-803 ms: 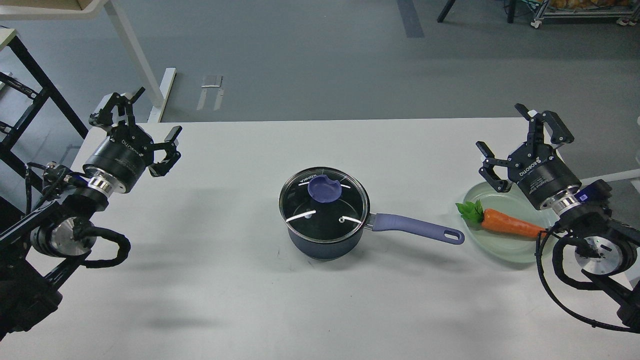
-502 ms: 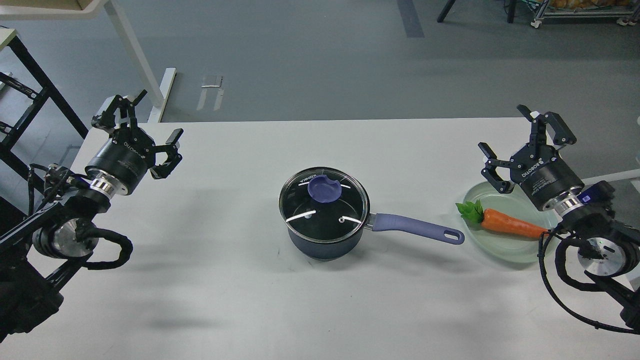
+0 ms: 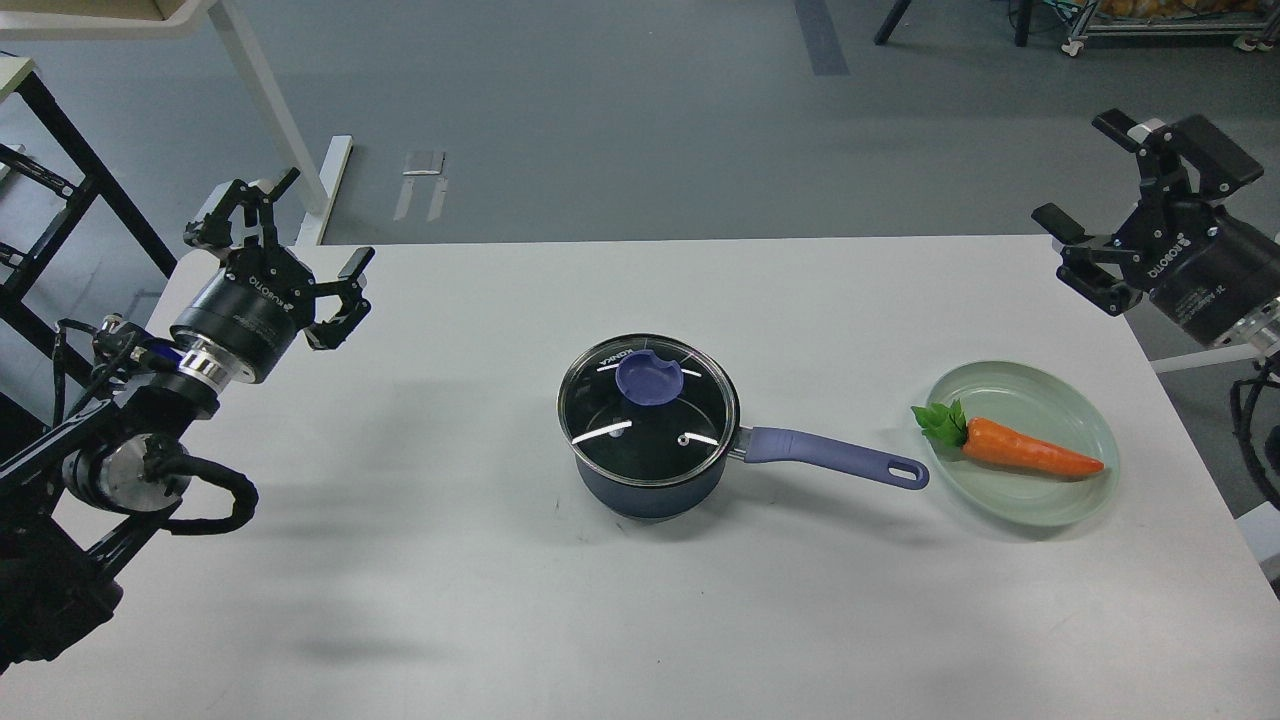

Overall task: Open pot lid
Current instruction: 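Move the right gripper toward the purple pot handle, then lower the right gripper and grasp the purple pot handle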

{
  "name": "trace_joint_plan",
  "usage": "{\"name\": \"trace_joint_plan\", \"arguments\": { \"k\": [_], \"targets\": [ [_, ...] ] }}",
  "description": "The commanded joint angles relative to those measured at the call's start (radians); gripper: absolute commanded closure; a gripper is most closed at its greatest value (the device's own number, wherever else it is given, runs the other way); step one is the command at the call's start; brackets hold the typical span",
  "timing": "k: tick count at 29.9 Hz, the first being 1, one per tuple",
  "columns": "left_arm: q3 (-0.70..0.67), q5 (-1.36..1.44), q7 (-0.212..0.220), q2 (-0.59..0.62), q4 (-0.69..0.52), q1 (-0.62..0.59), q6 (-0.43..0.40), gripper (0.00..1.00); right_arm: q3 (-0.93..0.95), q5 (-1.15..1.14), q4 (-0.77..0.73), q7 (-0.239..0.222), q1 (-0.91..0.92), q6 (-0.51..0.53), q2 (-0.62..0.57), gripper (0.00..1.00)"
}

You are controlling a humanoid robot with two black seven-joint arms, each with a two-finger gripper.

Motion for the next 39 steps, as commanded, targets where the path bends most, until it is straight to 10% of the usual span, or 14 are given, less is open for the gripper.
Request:
{"name": "trace_joint_plan", "arguments": {
  "k": [1,17,39],
  "targets": [
    [0.0,0.018,-0.022,0.002,-0.003,-0.001,-0.001,0.01,-0.008,-0.256,0.109,0.0,0.071,0.002,-0.077,0.0],
    [-0.001,0.101,-0.093,-0.002,-0.047,-0.033,0.044,0.01,-0.401,-1.238,0.355,0.0,0.41,-0.004,-0.139,0.0],
    [-0.001,0.136,-0.091,-0.001,-0.089,-0.036,0.047,0.01,-0.836,-1.544,0.166,0.0,0.658,-0.111,0.232,0.02]
  ]
}}
